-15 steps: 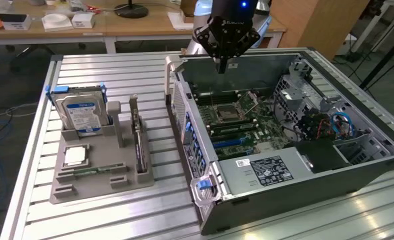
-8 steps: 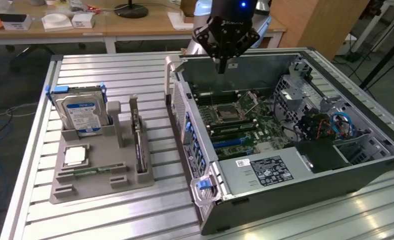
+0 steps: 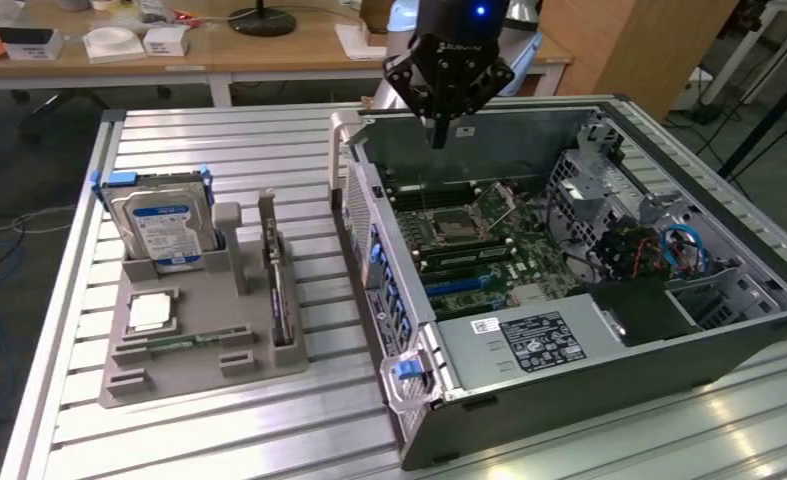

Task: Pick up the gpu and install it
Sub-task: 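Reach for the gpu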

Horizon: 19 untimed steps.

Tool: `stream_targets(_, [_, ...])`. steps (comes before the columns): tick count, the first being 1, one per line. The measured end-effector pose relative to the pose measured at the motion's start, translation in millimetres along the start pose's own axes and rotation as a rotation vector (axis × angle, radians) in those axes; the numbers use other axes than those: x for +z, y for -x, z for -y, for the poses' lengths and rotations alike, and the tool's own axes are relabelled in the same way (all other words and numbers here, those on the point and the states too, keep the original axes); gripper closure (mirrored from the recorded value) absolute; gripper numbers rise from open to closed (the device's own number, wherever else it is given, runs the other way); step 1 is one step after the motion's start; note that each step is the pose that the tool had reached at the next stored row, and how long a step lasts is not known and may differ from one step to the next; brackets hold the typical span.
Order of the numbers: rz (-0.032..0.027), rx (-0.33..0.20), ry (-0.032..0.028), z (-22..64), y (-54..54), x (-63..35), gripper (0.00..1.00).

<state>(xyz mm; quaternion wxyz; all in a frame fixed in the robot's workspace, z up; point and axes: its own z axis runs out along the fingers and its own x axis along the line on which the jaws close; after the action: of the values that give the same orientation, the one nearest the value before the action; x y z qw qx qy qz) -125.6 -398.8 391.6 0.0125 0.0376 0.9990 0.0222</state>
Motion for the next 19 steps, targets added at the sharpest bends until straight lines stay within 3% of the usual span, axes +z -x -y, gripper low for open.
stream_targets(19, [-0.0001, 0.0, -0.0002, 0.7, -7.3, 2.6, 0.89])
